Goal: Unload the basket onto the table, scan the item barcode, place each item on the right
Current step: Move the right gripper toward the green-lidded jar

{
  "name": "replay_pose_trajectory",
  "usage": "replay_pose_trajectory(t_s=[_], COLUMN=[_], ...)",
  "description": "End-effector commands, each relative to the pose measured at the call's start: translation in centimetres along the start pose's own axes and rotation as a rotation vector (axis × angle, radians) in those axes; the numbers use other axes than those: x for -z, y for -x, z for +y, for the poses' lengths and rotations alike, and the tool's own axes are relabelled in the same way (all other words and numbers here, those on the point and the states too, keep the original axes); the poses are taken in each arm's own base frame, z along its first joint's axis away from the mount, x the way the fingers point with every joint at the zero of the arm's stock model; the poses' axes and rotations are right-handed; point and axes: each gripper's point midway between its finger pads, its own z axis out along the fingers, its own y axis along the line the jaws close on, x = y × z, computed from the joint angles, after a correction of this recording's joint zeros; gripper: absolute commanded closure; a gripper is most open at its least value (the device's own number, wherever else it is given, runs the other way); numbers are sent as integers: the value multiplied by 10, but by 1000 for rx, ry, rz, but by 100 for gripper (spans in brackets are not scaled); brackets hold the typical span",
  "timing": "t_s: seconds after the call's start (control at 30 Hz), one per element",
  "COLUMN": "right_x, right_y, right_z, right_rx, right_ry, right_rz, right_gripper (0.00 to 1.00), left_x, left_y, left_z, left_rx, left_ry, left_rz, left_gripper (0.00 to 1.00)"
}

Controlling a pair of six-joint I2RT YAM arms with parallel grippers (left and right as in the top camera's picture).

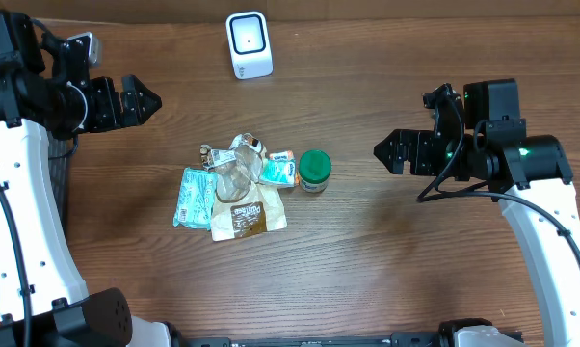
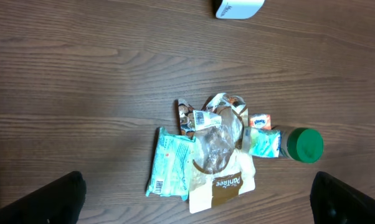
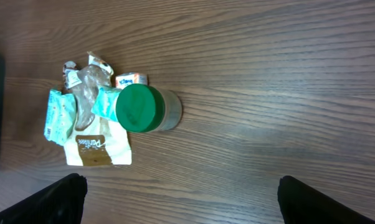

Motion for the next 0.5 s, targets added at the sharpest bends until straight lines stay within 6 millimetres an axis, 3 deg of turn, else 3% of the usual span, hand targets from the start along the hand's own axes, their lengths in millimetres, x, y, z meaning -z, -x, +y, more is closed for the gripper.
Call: replay_pose_trajectory(t_s=[0.0, 0.3, 0.47], right_x=[9, 10, 8], right_y=[10, 15, 25], right_z=[4, 2, 13], right_rx=[18, 30, 71], right_ry=[-7, -22, -2], right_rz=[-41, -62, -102], right_gripper=[4, 5, 7], left_x=[6, 6, 6], left_y=[1, 1, 1], left_z=[-6, -6, -6], left_rx=[-31, -31, -31], left_ry=[-17, -17, -17], left_rz=[-17, -17, -17], left_gripper=[0, 1, 1])
